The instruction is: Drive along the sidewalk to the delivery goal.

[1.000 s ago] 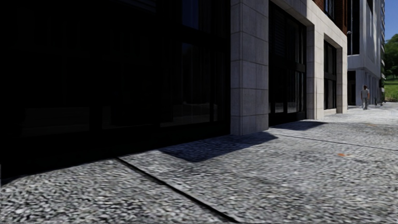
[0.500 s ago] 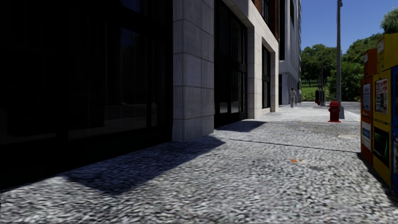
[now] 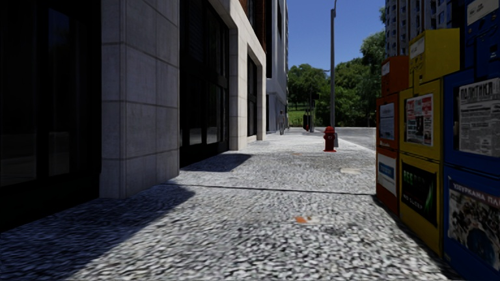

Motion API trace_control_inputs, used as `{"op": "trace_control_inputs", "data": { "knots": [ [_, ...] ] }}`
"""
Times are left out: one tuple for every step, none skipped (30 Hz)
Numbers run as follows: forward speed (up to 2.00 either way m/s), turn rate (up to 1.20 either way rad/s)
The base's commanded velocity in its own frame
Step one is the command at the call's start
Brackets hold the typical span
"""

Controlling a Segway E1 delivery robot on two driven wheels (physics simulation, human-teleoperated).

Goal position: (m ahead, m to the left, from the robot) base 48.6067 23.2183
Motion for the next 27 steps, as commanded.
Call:
{"op": "trace_control_inputs", "data": {
  "knots": [
    [1.51,-0.59],
    [1.52,-0.54],
    [1.52,-0.54],
    [1.54,-0.38],
    [2.0,-0.3],
    [2.0,-0.21],
    [2.0,-0.04],
    [2.0,-0.04],
    [2.0,0.0],
    [2.0,0.0],
    [2.0,0.0],
    [2.0,0.0],
    [2.0,0.0],
    [2.0,0.0],
    [2.0,0.0],
    [2.0,0.0],
    [2.0,0.0],
    [2.0,0.0],
    [2.0,-0.17],
    [2.0,-0.31],
    [2.0,-0.36],
    [2.0,-0.36],
    [2.0,-0.38],
    [2.0,-0.39],
    [2.0,-0.39],
    [2.0,-0.41],
    [2.0,-0.41]
  ]
}}
